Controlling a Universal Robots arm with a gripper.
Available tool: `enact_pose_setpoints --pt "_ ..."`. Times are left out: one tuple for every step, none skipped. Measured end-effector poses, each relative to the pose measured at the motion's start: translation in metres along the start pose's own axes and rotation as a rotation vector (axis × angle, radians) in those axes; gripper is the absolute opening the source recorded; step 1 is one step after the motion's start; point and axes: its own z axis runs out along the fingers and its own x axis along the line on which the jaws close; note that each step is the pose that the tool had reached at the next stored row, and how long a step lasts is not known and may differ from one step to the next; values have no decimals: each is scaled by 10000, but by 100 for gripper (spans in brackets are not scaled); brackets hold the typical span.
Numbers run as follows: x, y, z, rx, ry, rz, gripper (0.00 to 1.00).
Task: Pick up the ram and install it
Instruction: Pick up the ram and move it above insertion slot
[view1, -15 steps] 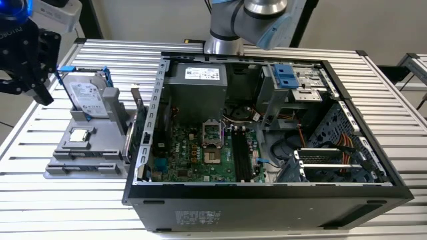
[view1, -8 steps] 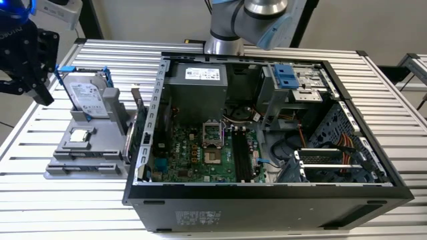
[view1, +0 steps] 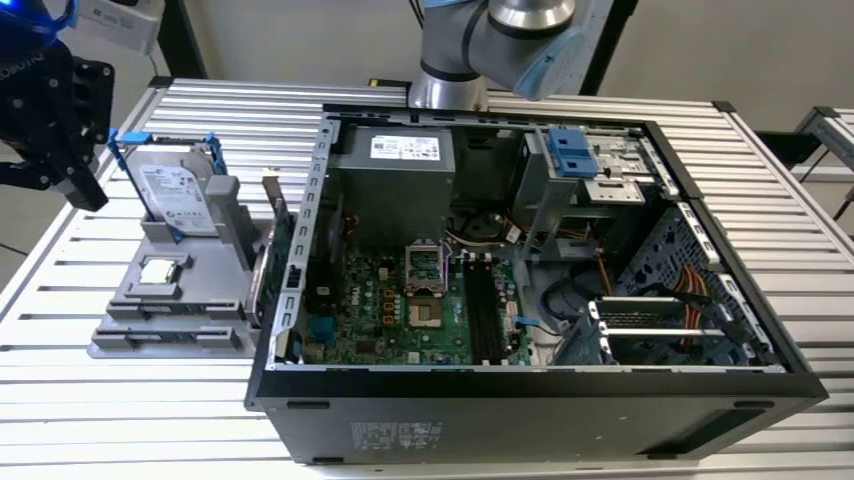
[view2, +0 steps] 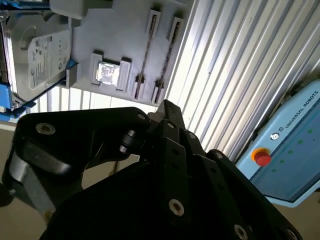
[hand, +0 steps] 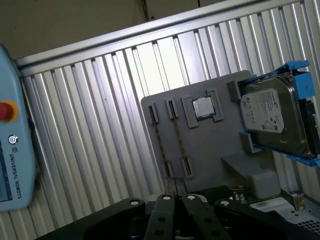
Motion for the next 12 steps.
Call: enact_pose_setpoints --pt "0 0 1 2 0 -112 0" --pt "0 0 1 3 1 -222 0" --pt "0 0 1 5 2 -334 0" --pt "0 0 0 6 3 -446 0" --pt "0 0 1 8 4 -564 0" --pt "0 0 0 9 5 -679 0" --pt "0 0 0 10 7 -796 0" --pt "0 0 0 11 7 -916 0" --pt "0 0 1 13 8 -1027 0" --pt "0 0 0 14 9 -1128 0" --pt "0 0 0 16 10 -1233 0" --pt "0 0 0 17 11 -1343 0"
